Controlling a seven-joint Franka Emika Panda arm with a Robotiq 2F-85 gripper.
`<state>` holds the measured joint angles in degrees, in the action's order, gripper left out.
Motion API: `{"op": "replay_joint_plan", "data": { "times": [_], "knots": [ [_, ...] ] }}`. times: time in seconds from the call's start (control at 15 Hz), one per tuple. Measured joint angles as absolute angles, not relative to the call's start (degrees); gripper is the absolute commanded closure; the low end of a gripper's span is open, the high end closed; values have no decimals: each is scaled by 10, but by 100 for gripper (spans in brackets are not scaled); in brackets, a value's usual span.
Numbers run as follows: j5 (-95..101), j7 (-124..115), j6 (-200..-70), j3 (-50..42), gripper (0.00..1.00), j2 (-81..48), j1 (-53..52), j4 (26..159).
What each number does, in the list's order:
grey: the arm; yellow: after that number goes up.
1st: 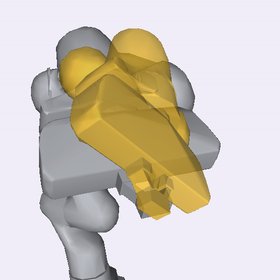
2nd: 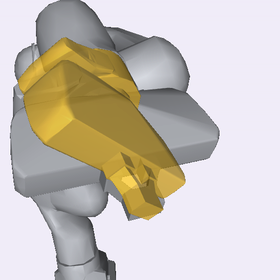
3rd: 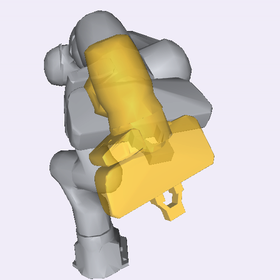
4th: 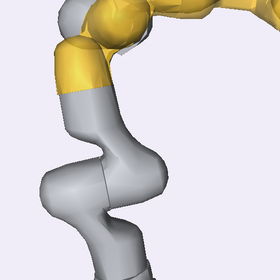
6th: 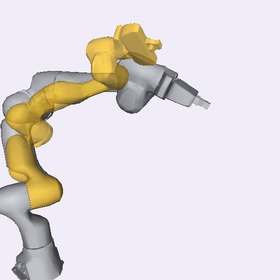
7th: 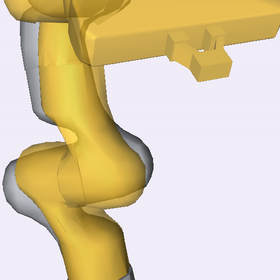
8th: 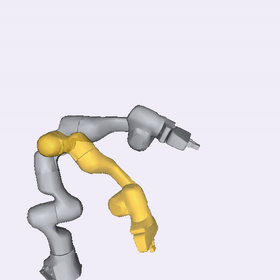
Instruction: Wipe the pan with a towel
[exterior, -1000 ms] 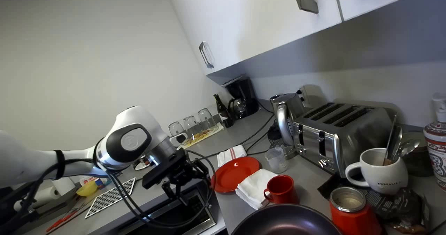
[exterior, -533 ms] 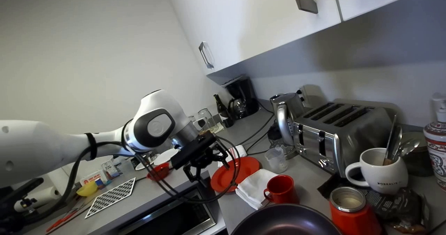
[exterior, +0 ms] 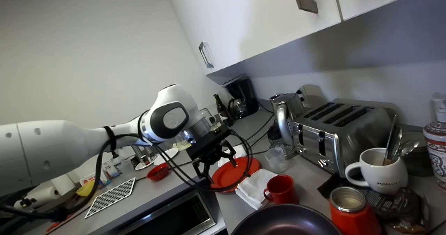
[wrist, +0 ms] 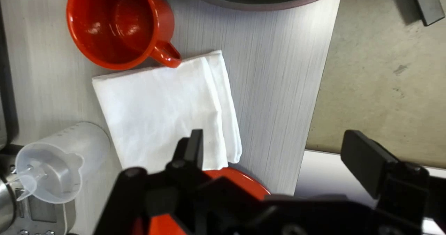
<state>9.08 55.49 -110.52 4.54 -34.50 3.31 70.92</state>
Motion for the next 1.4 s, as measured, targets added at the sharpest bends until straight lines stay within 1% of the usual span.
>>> {"op": "replay_joint_plan", "data": {
  "times": [0.2,0.67,1.4],
  "knots": [
    [85,572,-1082,46,0,-382,33,675],
    [63,615,-1081,50,0,-460,38,625],
    [63,620,-1077,50,0,-468,38,608]
  ]
}}
